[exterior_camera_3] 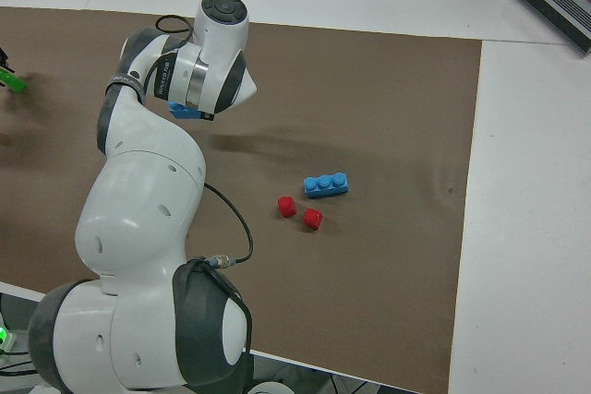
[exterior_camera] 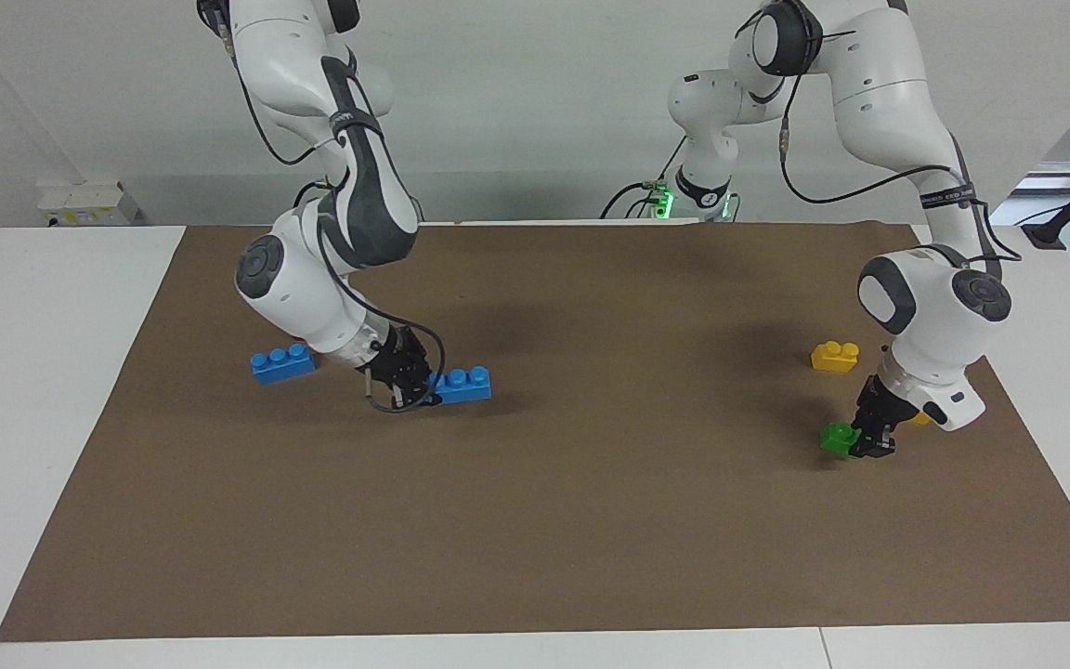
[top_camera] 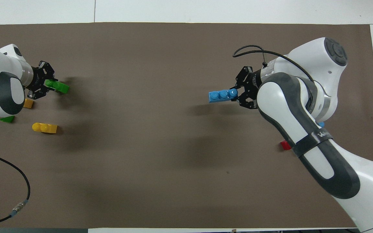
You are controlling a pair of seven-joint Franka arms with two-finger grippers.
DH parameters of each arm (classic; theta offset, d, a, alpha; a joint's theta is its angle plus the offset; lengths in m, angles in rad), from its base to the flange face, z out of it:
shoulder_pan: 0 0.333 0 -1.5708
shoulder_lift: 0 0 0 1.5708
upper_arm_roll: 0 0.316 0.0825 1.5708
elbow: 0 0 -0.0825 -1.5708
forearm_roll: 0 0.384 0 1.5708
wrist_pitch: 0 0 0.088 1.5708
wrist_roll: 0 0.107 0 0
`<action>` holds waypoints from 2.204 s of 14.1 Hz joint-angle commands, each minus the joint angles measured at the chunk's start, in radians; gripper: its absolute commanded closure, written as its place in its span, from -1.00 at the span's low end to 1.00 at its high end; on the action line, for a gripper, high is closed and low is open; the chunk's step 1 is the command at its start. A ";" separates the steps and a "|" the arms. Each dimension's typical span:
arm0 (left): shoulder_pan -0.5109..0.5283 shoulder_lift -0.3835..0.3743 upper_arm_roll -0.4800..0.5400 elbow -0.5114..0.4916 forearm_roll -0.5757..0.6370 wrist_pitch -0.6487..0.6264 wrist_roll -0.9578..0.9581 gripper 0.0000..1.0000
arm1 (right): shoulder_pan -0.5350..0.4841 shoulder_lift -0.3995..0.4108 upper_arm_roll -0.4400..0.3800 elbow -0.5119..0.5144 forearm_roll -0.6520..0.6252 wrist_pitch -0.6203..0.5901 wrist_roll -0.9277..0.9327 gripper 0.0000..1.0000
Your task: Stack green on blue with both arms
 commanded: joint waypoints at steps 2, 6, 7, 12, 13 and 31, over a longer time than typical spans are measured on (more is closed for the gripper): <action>-0.002 -0.010 -0.002 -0.009 -0.015 0.030 -0.006 1.00 | 0.093 -0.014 -0.004 -0.049 0.033 0.109 0.049 1.00; -0.036 -0.071 -0.003 0.029 -0.015 -0.097 -0.012 1.00 | 0.179 -0.005 -0.004 -0.100 0.117 0.229 0.048 1.00; -0.056 -0.100 -0.002 0.029 -0.015 -0.135 -0.035 1.00 | 0.194 0.003 -0.004 -0.104 0.134 0.248 0.048 1.00; -0.171 -0.220 -0.002 0.031 -0.004 -0.278 -0.250 1.00 | 0.249 0.023 -0.004 -0.152 0.193 0.329 0.046 1.00; -0.203 -0.237 -0.002 0.031 -0.004 -0.297 -0.313 1.00 | 0.262 0.031 -0.004 -0.156 0.193 0.344 0.048 1.00; -0.674 -0.300 -0.005 -0.185 0.159 -0.171 -1.095 1.00 | 0.329 0.072 -0.015 -0.196 0.102 0.401 0.238 1.00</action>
